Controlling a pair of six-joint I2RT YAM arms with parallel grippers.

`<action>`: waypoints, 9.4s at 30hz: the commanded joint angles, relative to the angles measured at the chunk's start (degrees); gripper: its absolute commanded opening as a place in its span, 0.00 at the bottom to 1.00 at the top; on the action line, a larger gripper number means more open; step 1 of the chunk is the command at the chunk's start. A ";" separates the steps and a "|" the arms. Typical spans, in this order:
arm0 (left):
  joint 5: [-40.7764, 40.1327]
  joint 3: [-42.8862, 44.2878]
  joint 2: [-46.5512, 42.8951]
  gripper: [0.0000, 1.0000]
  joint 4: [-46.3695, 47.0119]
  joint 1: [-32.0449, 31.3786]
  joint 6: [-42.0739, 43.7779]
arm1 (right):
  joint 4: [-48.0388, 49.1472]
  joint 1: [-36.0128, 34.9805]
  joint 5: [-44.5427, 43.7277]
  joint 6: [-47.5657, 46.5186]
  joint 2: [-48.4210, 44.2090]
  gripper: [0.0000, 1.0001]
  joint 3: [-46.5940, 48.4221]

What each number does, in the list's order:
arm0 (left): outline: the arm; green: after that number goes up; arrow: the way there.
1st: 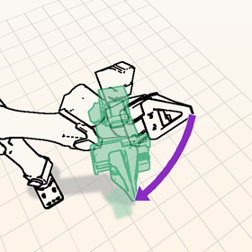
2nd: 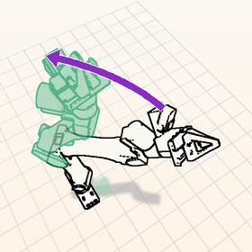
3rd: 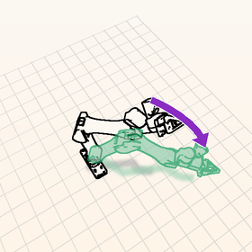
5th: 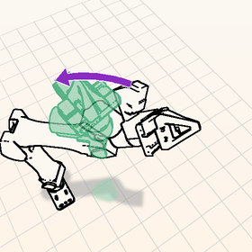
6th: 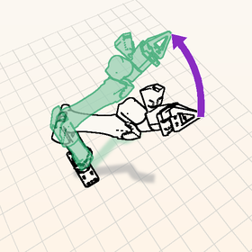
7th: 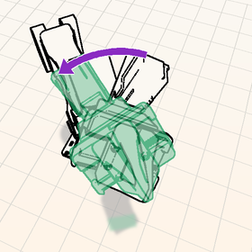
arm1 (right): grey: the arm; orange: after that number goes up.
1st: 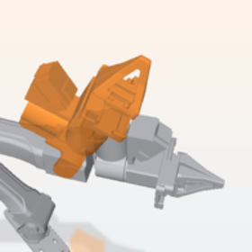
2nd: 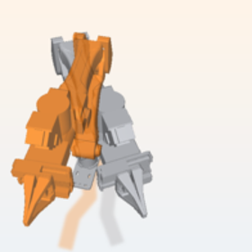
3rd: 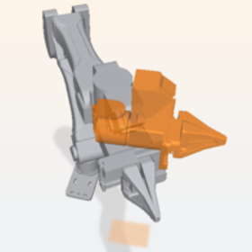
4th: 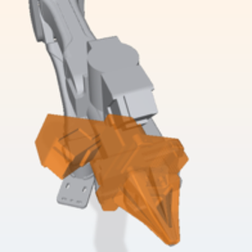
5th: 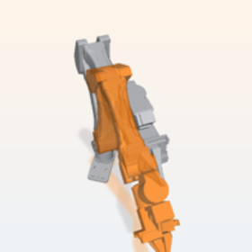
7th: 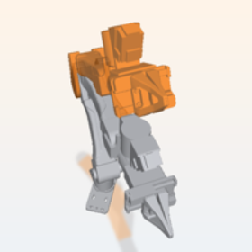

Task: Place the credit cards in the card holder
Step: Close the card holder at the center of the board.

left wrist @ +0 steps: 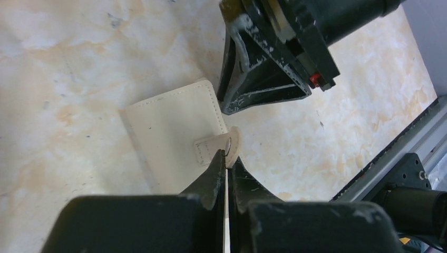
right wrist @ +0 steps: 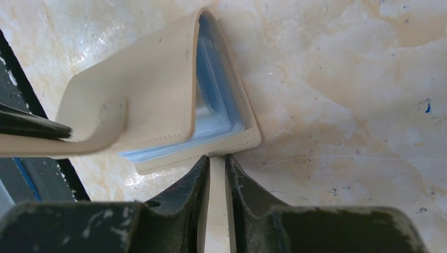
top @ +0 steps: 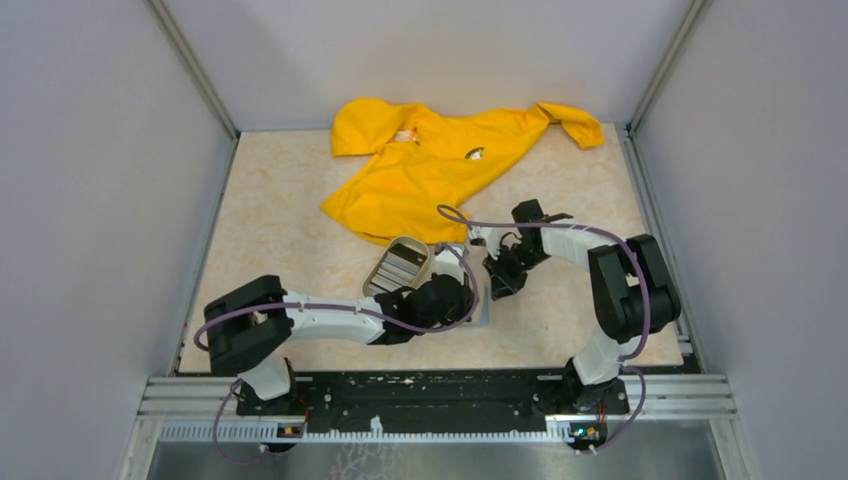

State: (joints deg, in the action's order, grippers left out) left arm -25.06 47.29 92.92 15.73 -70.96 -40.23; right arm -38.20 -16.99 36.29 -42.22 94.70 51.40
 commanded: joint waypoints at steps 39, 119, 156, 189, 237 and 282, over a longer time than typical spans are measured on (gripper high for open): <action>24.65 -7.00 6.67 0.68 18.42 6.07 -3.18 | 3.91 1.79 6.29 9.04 4.99 0.13 0.68; -9.61 -8.85 16.62 0.74 23.88 -15.17 74.94 | -2.28 22.97 29.46 -0.95 -16.69 0.23 0.88; 36.87 -24.50 0.66 0.32 44.47 5.75 3.85 | -2.24 1.36 20.30 -19.71 -0.39 0.79 8.50; 29.24 -18.28 11.60 0.00 37.05 10.91 -4.31 | -7.72 -3.48 19.08 -20.27 6.48 0.00 12.91; 28.58 -18.37 14.66 0.00 32.62 11.98 -10.22 | 5.14 -11.76 3.54 -29.52 -16.01 0.00 -10.48; 29.86 -17.94 15.75 0.00 34.00 11.94 -11.02 | 3.10 -26.99 -19.18 -40.72 -18.62 0.00 -22.81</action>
State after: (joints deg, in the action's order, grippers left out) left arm 5.85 29.36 105.84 55.16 -59.35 -52.05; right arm -26.13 -42.76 16.99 -83.09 72.23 33.34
